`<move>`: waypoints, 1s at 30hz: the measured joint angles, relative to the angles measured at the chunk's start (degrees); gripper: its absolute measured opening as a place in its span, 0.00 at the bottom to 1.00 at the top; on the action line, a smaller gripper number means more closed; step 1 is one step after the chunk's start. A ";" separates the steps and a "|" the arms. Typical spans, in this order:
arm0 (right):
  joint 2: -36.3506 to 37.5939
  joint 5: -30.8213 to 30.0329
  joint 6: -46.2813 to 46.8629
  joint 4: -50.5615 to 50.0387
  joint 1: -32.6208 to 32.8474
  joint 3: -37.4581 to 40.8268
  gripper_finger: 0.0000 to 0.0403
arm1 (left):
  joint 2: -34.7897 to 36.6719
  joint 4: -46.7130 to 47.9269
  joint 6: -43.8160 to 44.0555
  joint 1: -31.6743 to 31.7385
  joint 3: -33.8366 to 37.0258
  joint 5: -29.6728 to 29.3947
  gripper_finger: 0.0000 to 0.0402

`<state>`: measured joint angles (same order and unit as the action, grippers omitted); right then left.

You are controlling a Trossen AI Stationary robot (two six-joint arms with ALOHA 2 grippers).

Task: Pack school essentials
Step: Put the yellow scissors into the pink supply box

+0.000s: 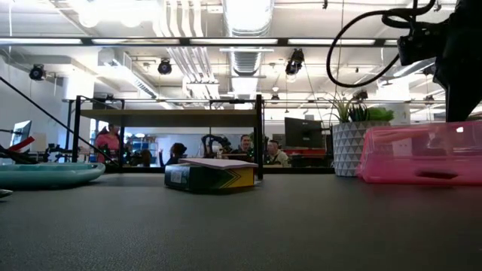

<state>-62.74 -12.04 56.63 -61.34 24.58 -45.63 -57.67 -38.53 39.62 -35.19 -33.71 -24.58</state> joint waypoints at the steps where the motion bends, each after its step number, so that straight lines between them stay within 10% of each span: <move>1: 0.00 0.16 -0.72 0.79 0.00 0.05 0.13 | 0.06 0.01 0.00 0.08 0.01 0.00 0.51; 30: -1.42 2.36 -1.62 3.97 0.02 1.18 0.13 | 0.35 0.04 0.00 0.36 0.33 0.02 0.51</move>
<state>-64.16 -9.68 55.01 -57.37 24.60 -44.45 -57.32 -38.50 39.62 -34.83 -33.39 -24.56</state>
